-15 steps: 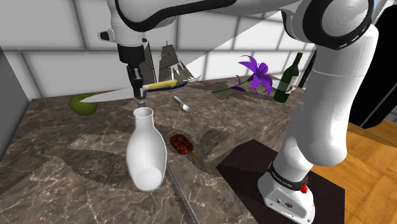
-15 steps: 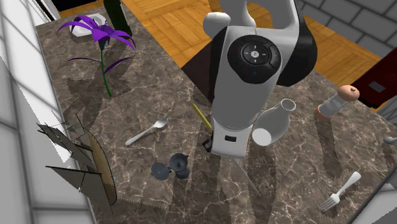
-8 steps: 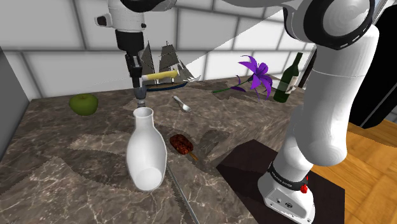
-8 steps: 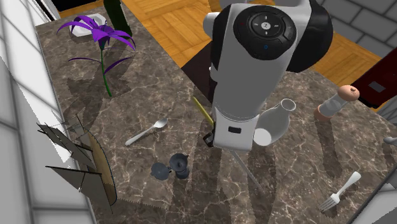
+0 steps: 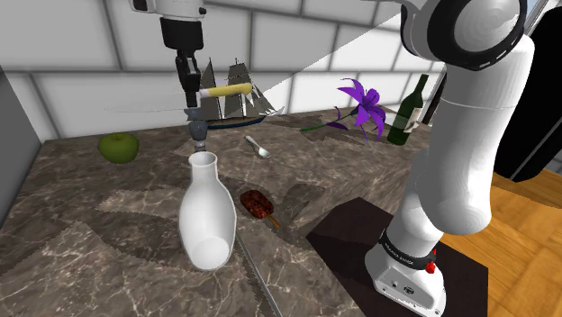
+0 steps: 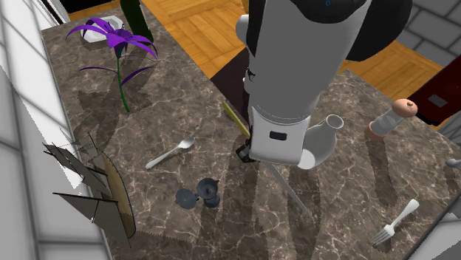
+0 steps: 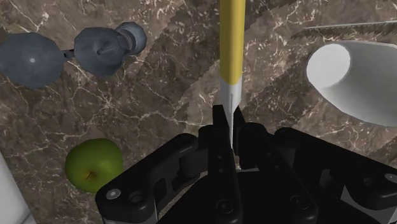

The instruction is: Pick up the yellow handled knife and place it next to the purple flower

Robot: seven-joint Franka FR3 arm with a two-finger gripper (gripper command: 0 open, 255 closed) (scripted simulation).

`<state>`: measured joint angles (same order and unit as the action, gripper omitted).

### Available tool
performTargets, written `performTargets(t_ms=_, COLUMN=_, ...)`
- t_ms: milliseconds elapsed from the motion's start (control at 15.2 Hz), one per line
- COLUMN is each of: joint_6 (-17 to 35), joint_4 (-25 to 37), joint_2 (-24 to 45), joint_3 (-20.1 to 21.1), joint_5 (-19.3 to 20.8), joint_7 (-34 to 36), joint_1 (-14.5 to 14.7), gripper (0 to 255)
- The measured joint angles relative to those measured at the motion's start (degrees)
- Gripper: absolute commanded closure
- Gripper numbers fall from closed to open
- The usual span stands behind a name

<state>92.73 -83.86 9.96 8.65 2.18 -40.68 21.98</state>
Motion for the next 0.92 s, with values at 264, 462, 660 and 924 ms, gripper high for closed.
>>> performTargets(t_ms=264, joint_6=-3.4, joint_4=4.5, joint_2=1.1, joint_3=0.0, joint_5=0.2, joint_7=0.0, joint_1=0.1, gripper=255)
performTargets(t_ms=462, joint_6=-6.4, joint_4=8.4, joint_2=2.0, joint_3=0.1, joint_5=0.3, joint_7=0.1, joint_1=0.3, gripper=255)
performTargets(t_ms=660, joint_6=-9.2, joint_4=12.1, joint_2=3.0, joint_3=0.1, joint_5=0.5, joint_7=0.1, joint_1=0.4, gripper=255)
performTargets(t_ms=924, joint_6=-10.0, joint_4=10.9, joint_2=0.9, joint_3=-0.3, joint_5=0.1, joint_7=-1.2, joint_1=-0.5, gripper=255)
